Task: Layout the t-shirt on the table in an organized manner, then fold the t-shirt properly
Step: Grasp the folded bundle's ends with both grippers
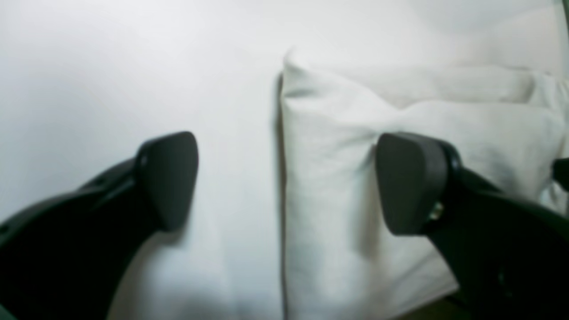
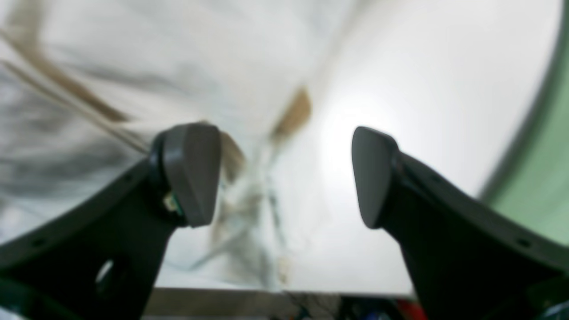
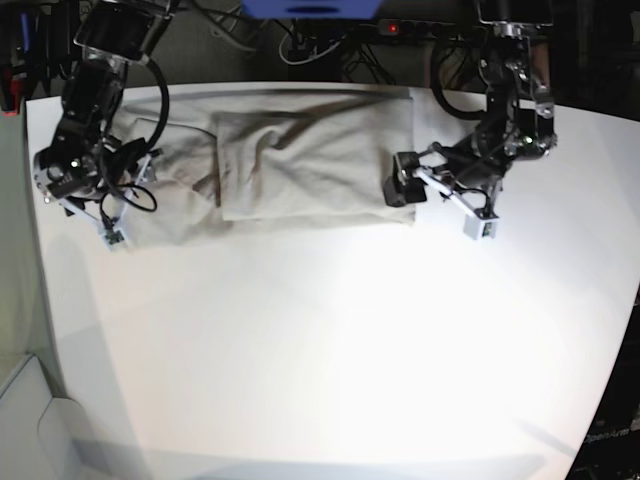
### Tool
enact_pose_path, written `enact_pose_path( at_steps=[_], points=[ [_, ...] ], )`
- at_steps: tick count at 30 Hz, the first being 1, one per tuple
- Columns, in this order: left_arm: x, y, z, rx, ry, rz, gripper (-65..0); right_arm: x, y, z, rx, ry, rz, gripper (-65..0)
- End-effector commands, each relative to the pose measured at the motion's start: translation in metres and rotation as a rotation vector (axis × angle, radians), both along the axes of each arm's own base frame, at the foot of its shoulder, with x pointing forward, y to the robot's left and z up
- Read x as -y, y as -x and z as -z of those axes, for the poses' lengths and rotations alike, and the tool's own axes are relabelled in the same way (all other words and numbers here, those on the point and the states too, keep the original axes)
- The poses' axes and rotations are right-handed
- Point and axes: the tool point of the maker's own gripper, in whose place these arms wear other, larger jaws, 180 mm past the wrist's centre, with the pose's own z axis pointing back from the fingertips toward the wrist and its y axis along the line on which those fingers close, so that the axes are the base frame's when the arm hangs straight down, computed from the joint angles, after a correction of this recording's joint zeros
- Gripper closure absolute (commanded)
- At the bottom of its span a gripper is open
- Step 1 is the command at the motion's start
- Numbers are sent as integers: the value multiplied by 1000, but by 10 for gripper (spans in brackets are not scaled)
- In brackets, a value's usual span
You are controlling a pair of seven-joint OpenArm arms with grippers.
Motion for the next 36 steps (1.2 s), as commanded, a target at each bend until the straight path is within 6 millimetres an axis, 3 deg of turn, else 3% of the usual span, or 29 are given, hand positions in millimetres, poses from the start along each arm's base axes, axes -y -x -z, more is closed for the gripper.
enact_pose_path(
  at_steps=[1, 6, 8, 12, 19, 26, 33, 36],
  points=[
    [4, 3, 3, -23, -20, 22, -573, 1, -9, -7, 40, -15, 4, -468],
    [19, 7, 10, -33, -75, 64, -355, -1, -8, -3, 32, -41, 1, -467],
    [22, 0, 7, -20, -89, 64, -279, -1, -9, -3, 35, -41, 1, -467],
    [19, -1, 17, -45, -120, 65, -178, -1, -10, -4, 38, -41, 1, -467],
    [16, -4, 25, -71, -120, 63, -177, 0, -10, -4, 36, -41, 1, -467],
    [14, -9, 22, -58, -122, 61, -177, -4, -4, 25, -14, -97, 2, -466],
    [12, -10, 22, -57, -128, 59, -177, -8, 0, 32, -36, -113, 5, -464],
    [11, -11, 21, -56, -130, 57, -177, -18, 1, 36, -39, -138, 4, -419]
  ],
)
